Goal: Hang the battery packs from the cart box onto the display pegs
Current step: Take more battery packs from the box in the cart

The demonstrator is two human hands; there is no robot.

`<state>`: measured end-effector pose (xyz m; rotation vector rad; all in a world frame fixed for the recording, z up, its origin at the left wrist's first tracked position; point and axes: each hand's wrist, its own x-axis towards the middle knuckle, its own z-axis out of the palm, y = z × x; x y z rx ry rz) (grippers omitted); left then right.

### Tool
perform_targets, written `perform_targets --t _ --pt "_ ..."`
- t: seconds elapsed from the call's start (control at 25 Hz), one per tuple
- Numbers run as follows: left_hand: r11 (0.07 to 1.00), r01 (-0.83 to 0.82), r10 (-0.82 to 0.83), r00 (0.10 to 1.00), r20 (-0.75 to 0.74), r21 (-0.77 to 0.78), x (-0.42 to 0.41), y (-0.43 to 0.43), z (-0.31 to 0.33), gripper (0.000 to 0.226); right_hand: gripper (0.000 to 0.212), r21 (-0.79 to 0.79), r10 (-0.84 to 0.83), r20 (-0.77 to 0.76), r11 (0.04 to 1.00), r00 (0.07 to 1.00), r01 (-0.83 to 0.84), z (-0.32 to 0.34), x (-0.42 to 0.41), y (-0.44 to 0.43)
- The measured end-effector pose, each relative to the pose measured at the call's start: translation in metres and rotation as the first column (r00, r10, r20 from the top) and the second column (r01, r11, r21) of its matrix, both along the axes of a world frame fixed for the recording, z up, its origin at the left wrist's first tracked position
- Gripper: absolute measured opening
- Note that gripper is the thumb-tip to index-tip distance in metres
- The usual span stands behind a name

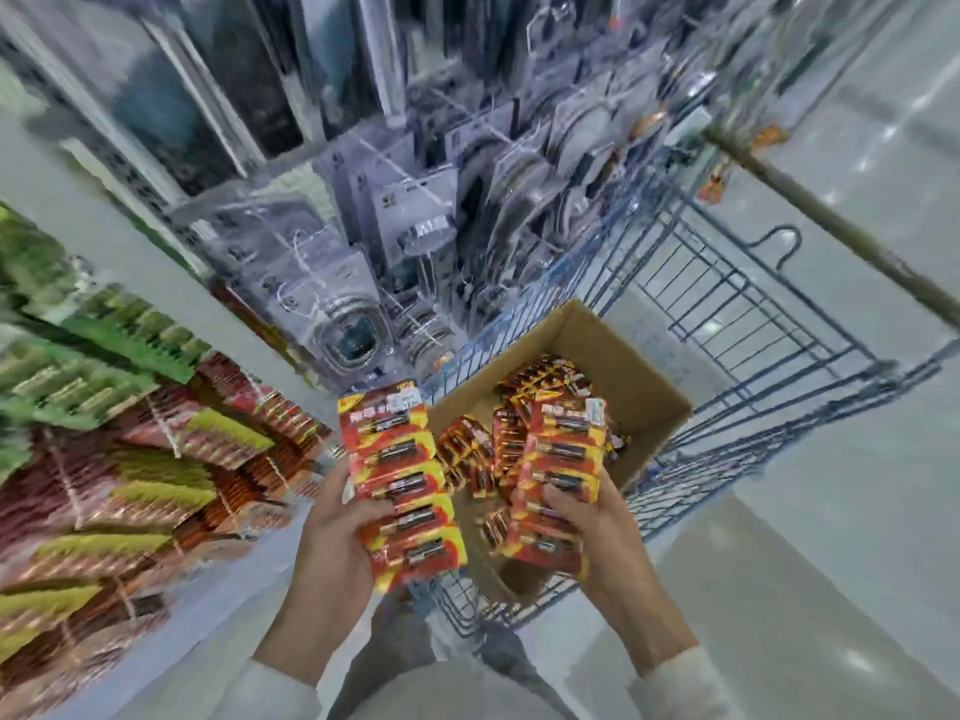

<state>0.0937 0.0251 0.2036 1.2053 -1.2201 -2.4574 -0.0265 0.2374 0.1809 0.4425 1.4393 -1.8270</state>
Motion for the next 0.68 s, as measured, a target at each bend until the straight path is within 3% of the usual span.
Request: perform_targets --t 0.16,0.36,0.68 --pt "0.990 -0.142 0.141 0.987 -0.077 -0.009 0.036 0.026 0.026 0.044 0.045 -0.046 0.127 -0.053 0.990 0.990 -0.130 0.051 0.016 0.003" --pt "0.928 -0.355 0.342 0.932 -0.125 -0.114 0.084 0.021 0.066 0.041 0.039 -0.119 0.274 -0.093 0.951 0.957 -0.284 0.101 0.034 -0.034" --pt "0.655 -0.742 0.696 0.666 -0.267 -0.145 0.245 -0.030 0.116 0.032 0.051 -0.193 0.591 -0.179 0.763 0.787 -0.617 0.147 0.139 -0.167"
